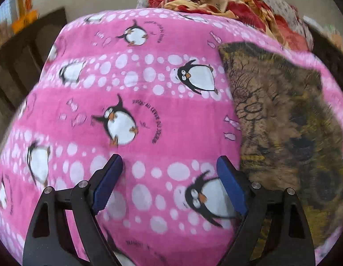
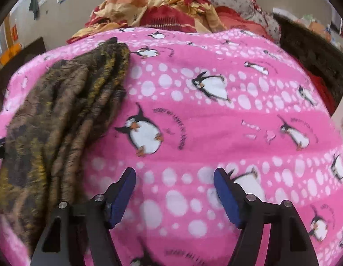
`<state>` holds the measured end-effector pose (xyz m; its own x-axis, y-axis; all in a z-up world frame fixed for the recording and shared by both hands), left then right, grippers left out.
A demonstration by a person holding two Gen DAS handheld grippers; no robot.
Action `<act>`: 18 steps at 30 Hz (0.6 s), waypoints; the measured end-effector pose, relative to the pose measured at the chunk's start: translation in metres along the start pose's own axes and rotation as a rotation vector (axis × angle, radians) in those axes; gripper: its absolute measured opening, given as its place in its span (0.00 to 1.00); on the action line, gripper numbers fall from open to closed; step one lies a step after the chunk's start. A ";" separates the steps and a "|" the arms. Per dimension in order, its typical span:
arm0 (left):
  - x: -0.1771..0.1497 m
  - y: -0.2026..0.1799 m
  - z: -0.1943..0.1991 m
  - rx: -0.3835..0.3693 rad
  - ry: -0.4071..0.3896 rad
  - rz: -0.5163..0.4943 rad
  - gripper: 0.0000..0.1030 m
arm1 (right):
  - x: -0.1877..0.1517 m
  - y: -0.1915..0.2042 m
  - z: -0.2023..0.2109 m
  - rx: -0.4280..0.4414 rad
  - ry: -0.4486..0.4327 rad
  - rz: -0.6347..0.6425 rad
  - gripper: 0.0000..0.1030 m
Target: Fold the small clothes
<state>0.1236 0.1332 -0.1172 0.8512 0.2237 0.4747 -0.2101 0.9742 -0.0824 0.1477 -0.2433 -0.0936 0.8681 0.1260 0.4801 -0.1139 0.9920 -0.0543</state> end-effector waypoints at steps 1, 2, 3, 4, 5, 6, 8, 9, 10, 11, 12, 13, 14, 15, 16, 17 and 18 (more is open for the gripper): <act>-0.003 0.002 0.010 -0.027 -0.005 0.037 0.84 | -0.002 0.001 0.008 -0.007 -0.014 0.003 0.68; -0.007 0.003 0.021 -0.039 -0.016 0.059 0.84 | -0.004 0.009 0.022 -0.005 -0.035 0.010 0.68; -0.012 -0.001 0.033 -0.053 -0.034 0.055 0.84 | -0.005 0.013 0.035 0.015 -0.053 0.013 0.68; -0.017 -0.006 0.045 -0.070 -0.052 0.037 0.86 | -0.006 0.020 0.046 0.042 -0.072 0.017 0.68; -0.023 -0.014 0.053 -0.071 -0.039 0.008 0.97 | -0.009 0.026 0.061 0.078 -0.095 0.026 0.69; -0.029 -0.024 0.057 -0.063 -0.005 -0.027 1.00 | -0.013 0.034 0.075 0.104 -0.105 0.036 0.74; -0.039 -0.040 0.066 -0.069 0.024 -0.051 1.00 | -0.015 0.056 0.089 0.114 -0.081 0.044 0.80; -0.044 -0.049 0.074 -0.073 0.015 -0.064 1.00 | -0.019 0.063 0.095 0.114 -0.060 0.040 0.80; -0.050 -0.059 0.084 -0.065 0.002 -0.089 1.00 | -0.025 0.069 0.100 0.118 -0.041 0.031 0.80; -0.055 -0.071 0.093 -0.052 -0.012 -0.117 1.00 | -0.032 0.073 0.106 0.127 -0.021 0.019 0.80; -0.059 -0.080 0.103 -0.035 -0.027 -0.144 1.00 | -0.041 0.076 0.113 0.140 -0.006 0.007 0.80; -0.061 -0.086 0.111 -0.017 -0.041 -0.169 1.00 | -0.046 0.077 0.120 0.147 -0.008 0.003 0.80; -0.066 -0.093 0.120 -0.011 -0.052 -0.184 1.00 | -0.053 0.081 0.130 0.149 -0.016 0.007 0.80; -0.067 -0.097 0.127 -0.019 -0.056 -0.180 1.00 | -0.059 0.083 0.136 0.144 -0.022 0.018 0.80; -0.067 -0.100 0.133 -0.037 -0.056 -0.168 1.00 | -0.062 0.084 0.142 0.139 -0.029 0.029 0.80; -0.065 -0.101 0.138 -0.051 -0.060 -0.157 1.00 | -0.067 0.084 0.150 0.129 -0.042 0.039 0.80; -0.066 -0.103 0.145 -0.051 -0.066 -0.142 1.00 | -0.070 0.084 0.156 0.120 -0.053 0.049 0.80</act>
Point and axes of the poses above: each gripper's, at about its wrist camera, not at the fingertips, and z roughly against the way its jaws point, y to its left, x to its top, the point moved 1 cm from there along -z, roughly the way its jaws point, and after that the axes turned 6 degrees about y, right-handed, at the moved point
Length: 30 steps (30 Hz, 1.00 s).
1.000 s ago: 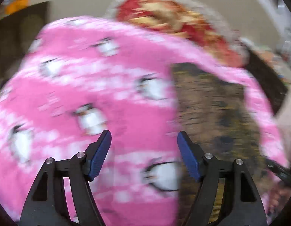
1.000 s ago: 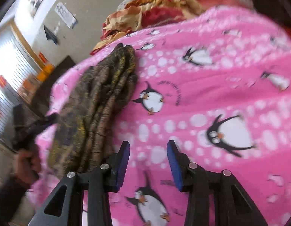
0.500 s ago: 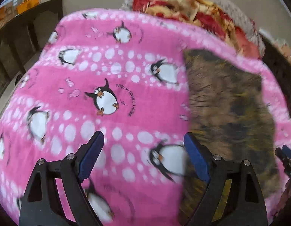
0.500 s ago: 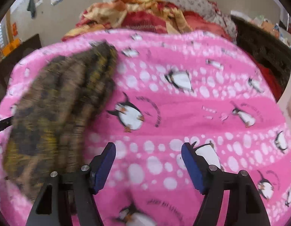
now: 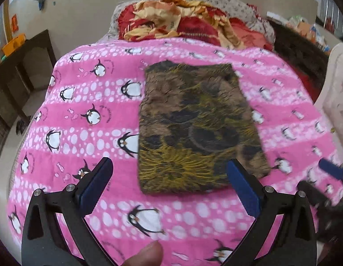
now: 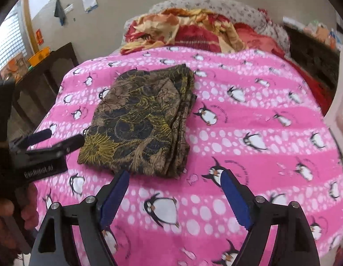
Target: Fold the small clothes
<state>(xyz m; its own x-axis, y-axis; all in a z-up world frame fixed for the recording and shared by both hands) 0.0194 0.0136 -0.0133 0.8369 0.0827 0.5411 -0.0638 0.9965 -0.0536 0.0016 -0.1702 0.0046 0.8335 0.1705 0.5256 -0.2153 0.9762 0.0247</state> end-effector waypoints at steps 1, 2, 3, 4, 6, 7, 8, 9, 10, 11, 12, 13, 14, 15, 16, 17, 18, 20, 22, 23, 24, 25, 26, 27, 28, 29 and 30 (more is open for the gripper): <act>-0.001 -0.001 0.006 0.011 -0.004 0.010 1.00 | -0.004 0.000 0.006 -0.006 -0.006 0.009 0.80; 0.006 -0.005 0.007 0.019 -0.015 0.009 1.00 | -0.006 -0.003 0.009 -0.012 -0.009 0.011 0.80; 0.005 -0.008 0.011 0.030 -0.028 0.001 1.00 | -0.008 -0.004 0.014 -0.016 -0.014 0.010 0.80; 0.004 -0.010 0.015 0.046 -0.032 -0.007 1.00 | -0.010 -0.007 0.018 -0.011 -0.020 0.005 0.80; 0.003 -0.012 0.022 0.038 -0.034 -0.004 1.00 | -0.014 -0.011 0.024 -0.003 -0.023 -0.007 0.80; 0.002 -0.013 0.025 0.032 -0.030 -0.003 1.00 | -0.016 -0.013 0.027 -0.005 -0.030 -0.008 0.80; 0.002 -0.014 0.027 0.030 -0.029 -0.003 1.00 | -0.017 -0.014 0.029 -0.005 -0.034 -0.009 0.80; 0.001 -0.015 0.030 0.028 -0.030 -0.010 1.00 | -0.018 -0.015 0.030 -0.001 -0.034 -0.012 0.80; 0.000 -0.016 0.031 0.028 -0.030 -0.015 1.00 | -0.019 -0.015 0.033 0.002 -0.034 -0.015 0.80; -0.001 -0.017 0.033 0.029 -0.031 -0.019 1.00 | -0.020 -0.015 0.035 0.004 -0.041 -0.015 0.80; -0.002 -0.018 0.035 0.028 -0.034 -0.024 1.00 | -0.021 -0.014 0.037 0.005 -0.047 -0.013 0.80; -0.004 -0.019 0.037 0.027 -0.037 -0.029 1.00 | -0.022 -0.012 0.039 0.004 -0.050 -0.010 0.80; -0.005 -0.019 0.039 0.027 -0.037 -0.032 1.00 | -0.022 -0.011 0.040 0.007 -0.052 -0.007 0.80; -0.006 -0.019 0.040 0.025 -0.036 -0.033 1.00 | -0.022 -0.009 0.041 0.015 -0.056 -0.002 0.80; -0.007 -0.020 0.041 0.023 -0.036 -0.032 1.00 | -0.022 -0.008 0.042 0.017 -0.056 0.004 0.80; -0.008 -0.020 0.042 0.021 -0.035 -0.032 1.00 | -0.022 -0.005 0.043 0.014 -0.059 0.012 0.80; -0.009 -0.021 0.043 0.021 -0.034 -0.034 1.00 | -0.022 -0.003 0.044 0.016 -0.063 0.018 0.80; -0.011 -0.022 0.043 0.016 -0.030 -0.034 1.00 | -0.021 0.000 0.047 0.023 -0.073 0.032 0.80; -0.013 -0.024 0.042 0.010 -0.023 -0.033 1.00 | -0.020 0.003 0.050 0.022 -0.078 0.039 0.80; -0.013 -0.024 0.042 0.010 -0.022 -0.033 1.00 | -0.020 0.003 0.051 0.025 -0.081 0.041 0.80; -0.013 -0.025 0.041 0.007 -0.019 -0.032 1.00 | -0.019 0.003 0.052 0.029 -0.082 0.041 0.80; -0.013 -0.025 0.041 0.000 -0.015 -0.032 1.00 | -0.019 0.002 0.053 0.029 -0.083 0.038 0.80; -0.013 -0.026 0.041 -0.005 -0.015 -0.035 1.00 | -0.018 0.001 0.054 0.029 -0.084 0.035 0.80; -0.013 -0.026 0.041 -0.005 -0.016 -0.037 1.00 | -0.018 0.001 0.054 0.029 -0.085 0.033 0.80; -0.013 -0.027 0.041 -0.003 -0.017 -0.039 1.00 | -0.018 0.001 0.054 0.029 -0.086 0.033 0.80; -0.013 -0.027 0.040 -0.004 -0.017 -0.040 1.00 | -0.018 0.001 0.054 0.028 -0.082 0.033 0.80; -0.013 -0.028 0.040 -0.004 -0.015 -0.038 1.00 | -0.018 0.001 0.054 0.029 -0.080 0.034 0.80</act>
Point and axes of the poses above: each gripper's, at about its wrist camera, not at the fingertips, and z roughly against the way its jaws point, y to its left, x to its top, the point moved 1 cm from there along -z, roughly the way its jaws point, and after that the axes turned 6 degrees about y, right-handed, at the moved point
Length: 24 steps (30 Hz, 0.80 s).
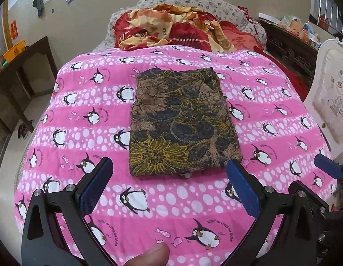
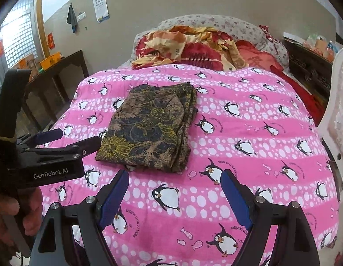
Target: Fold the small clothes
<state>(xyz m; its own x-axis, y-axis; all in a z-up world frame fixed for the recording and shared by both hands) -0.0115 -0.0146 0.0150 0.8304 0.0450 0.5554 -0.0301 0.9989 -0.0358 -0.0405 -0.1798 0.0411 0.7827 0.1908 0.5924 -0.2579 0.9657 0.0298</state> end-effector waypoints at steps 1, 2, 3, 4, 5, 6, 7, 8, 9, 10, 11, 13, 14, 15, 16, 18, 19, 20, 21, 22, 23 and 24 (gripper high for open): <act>0.000 0.000 -0.001 -0.002 0.004 0.002 1.00 | 0.000 0.000 0.000 0.000 0.000 0.001 0.80; 0.000 0.000 -0.002 -0.004 0.006 0.003 1.00 | 0.001 0.001 0.000 -0.001 0.001 0.002 0.80; 0.000 0.001 -0.003 -0.003 0.009 0.003 1.00 | 0.001 0.002 0.000 -0.002 0.003 0.003 0.80; 0.000 0.001 -0.004 -0.002 0.012 0.004 1.00 | 0.001 0.002 0.000 -0.002 0.004 0.004 0.80; 0.000 0.001 -0.005 -0.002 0.015 0.004 1.00 | 0.001 0.002 0.000 -0.001 0.005 0.004 0.80; 0.000 0.002 -0.006 -0.002 0.016 0.004 1.00 | 0.002 0.003 0.000 0.001 0.005 0.004 0.80; 0.000 0.003 -0.007 0.000 0.020 0.006 1.00 | 0.002 0.004 0.001 0.005 0.003 0.005 0.80; 0.000 0.004 -0.009 -0.002 0.023 0.008 1.00 | 0.003 0.005 0.001 0.007 0.003 0.008 0.80; 0.001 0.004 -0.010 -0.003 0.026 0.010 1.00 | 0.004 0.006 0.001 0.004 0.003 0.009 0.80; 0.001 0.005 -0.011 -0.004 0.029 0.013 1.00 | 0.005 0.007 0.001 0.004 0.002 0.009 0.80; 0.001 0.006 -0.013 -0.004 0.032 0.015 1.00 | 0.006 0.007 0.001 0.005 0.002 0.009 0.80; 0.001 0.008 -0.016 -0.007 0.037 0.018 1.00 | 0.008 0.008 -0.001 0.005 0.005 0.008 0.80; 0.001 0.008 -0.017 -0.007 0.040 0.018 1.00 | 0.008 0.008 -0.001 0.005 0.007 0.008 0.80; 0.001 0.009 -0.019 -0.005 0.044 0.017 1.00 | 0.009 0.008 -0.002 0.007 0.009 0.010 0.80; 0.001 0.009 -0.021 -0.008 0.050 0.017 1.00 | 0.009 0.009 -0.004 0.006 0.015 0.014 0.80; 0.000 0.009 -0.024 -0.011 0.057 0.018 1.00 | 0.010 0.010 -0.005 0.004 0.019 0.017 0.80; 0.000 0.008 -0.025 -0.012 0.059 0.016 1.00 | 0.011 0.010 -0.006 0.005 0.020 0.018 0.80; 0.000 0.008 -0.027 -0.012 0.062 0.013 1.00 | 0.011 0.010 -0.007 0.005 0.022 0.019 0.80; 0.001 0.008 -0.028 -0.014 0.065 0.013 1.00 | 0.012 0.010 -0.007 0.004 0.022 0.019 0.80; 0.001 0.008 -0.029 -0.016 0.067 0.013 1.00 | 0.013 0.011 -0.008 0.003 0.022 0.020 0.80; 0.002 0.008 -0.031 -0.017 0.071 0.015 1.00 | 0.012 0.011 -0.007 0.004 0.023 0.017 0.80; 0.002 0.008 -0.032 -0.017 0.073 0.017 1.00 | 0.012 0.011 -0.007 0.006 0.024 0.017 0.80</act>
Point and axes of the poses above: each gripper's, at about its wrist camera, not at the fingertips, and z roughly against the way its jaws point, y to its left, x to its top, the point moved 1 cm from there along -z, roughly the way its jaws point, and after that the axes turned 6 degrees about y, right-handed, at the moved point
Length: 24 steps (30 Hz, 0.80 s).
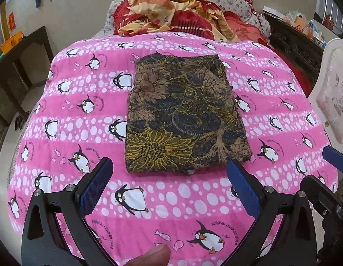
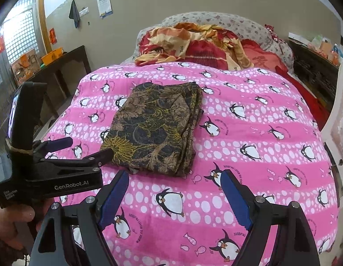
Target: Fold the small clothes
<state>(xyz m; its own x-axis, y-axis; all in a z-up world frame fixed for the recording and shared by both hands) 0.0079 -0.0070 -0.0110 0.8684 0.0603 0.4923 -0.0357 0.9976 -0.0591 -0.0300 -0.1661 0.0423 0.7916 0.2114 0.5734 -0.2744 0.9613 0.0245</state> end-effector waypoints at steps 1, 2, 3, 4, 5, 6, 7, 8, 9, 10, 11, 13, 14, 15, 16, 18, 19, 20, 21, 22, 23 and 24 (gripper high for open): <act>0.000 0.000 -0.001 0.000 0.001 0.001 1.00 | 0.001 0.000 -0.001 0.001 0.003 -0.001 0.80; 0.001 0.001 -0.002 0.000 0.003 0.002 1.00 | 0.001 0.000 -0.002 0.001 0.005 0.000 0.80; 0.001 0.001 -0.003 0.001 0.005 0.003 1.00 | 0.002 0.001 -0.003 0.001 0.006 0.001 0.80; 0.002 0.001 -0.005 0.002 0.007 0.003 1.00 | 0.003 0.001 -0.004 0.000 0.009 0.001 0.80; 0.002 0.002 -0.006 0.002 0.008 0.002 1.00 | 0.003 0.001 -0.005 0.000 0.011 0.001 0.80; 0.002 0.002 -0.007 0.003 0.010 0.001 1.00 | 0.004 0.001 -0.006 0.001 0.013 0.002 0.80; 0.003 0.002 -0.008 0.003 0.012 0.000 1.00 | 0.004 0.001 -0.009 0.001 0.017 0.001 0.80; 0.003 0.002 -0.010 0.004 0.014 -0.001 1.00 | 0.004 0.001 -0.010 0.002 0.020 -0.002 0.80; 0.003 0.002 -0.012 0.005 0.018 -0.002 1.00 | 0.005 0.001 -0.012 0.005 0.023 -0.003 0.80; 0.003 0.002 -0.012 0.005 0.019 -0.001 1.00 | 0.005 0.002 -0.013 0.005 0.024 -0.005 0.80; 0.003 0.002 -0.014 0.006 0.022 0.000 1.00 | 0.005 0.002 -0.014 0.005 0.026 -0.004 0.80; 0.003 0.002 -0.016 0.004 0.028 0.003 1.00 | 0.005 0.002 -0.016 0.004 0.028 -0.003 0.80; 0.002 0.002 -0.017 0.004 0.030 0.004 1.00 | 0.005 0.002 -0.017 0.005 0.030 -0.005 0.80; 0.002 0.003 -0.018 0.006 0.033 0.006 1.00 | 0.005 0.002 -0.017 0.005 0.032 -0.005 0.80; 0.002 0.003 -0.019 0.007 0.036 0.008 1.00 | 0.004 0.001 -0.018 0.003 0.034 -0.007 0.80; 0.002 0.003 -0.021 0.004 0.043 0.010 1.00 | 0.003 0.000 -0.020 0.003 0.036 -0.011 0.80; 0.001 0.003 -0.021 0.004 0.043 0.010 1.00 | 0.002 -0.001 -0.021 0.001 0.039 -0.013 0.80; 0.001 0.003 -0.021 0.003 0.042 0.009 1.00 | 0.001 -0.001 -0.021 0.000 0.042 -0.016 0.80; 0.001 0.003 -0.021 -0.001 0.039 0.007 1.00 | 0.001 -0.002 -0.022 -0.001 0.043 -0.018 0.80; 0.001 0.003 -0.020 -0.008 0.032 0.003 1.00 | 0.000 -0.002 -0.022 0.000 0.044 -0.019 0.80; 0.000 0.003 -0.019 -0.013 0.020 0.001 1.00 | 0.000 -0.001 -0.022 0.001 0.044 -0.018 0.80; 0.000 0.003 -0.018 -0.017 0.010 0.001 1.00 | -0.001 -0.001 -0.022 0.001 0.044 -0.018 0.80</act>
<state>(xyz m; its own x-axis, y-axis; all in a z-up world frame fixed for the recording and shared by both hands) 0.0162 -0.0044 -0.0267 0.8734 0.0607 0.4832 -0.0283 0.9968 -0.0742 -0.0183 -0.1631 0.0240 0.8194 0.2019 0.5364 -0.2607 0.9648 0.0350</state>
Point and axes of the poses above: each gripper's, at about its wrist camera, not at the fingertips, and z roughly against the way its jaws point, y to its left, x to its top, the point moved 1 cm from there along -z, roughly the way its jaws point, and after that the axes turned 6 degrees about y, right-handed, at the moved point
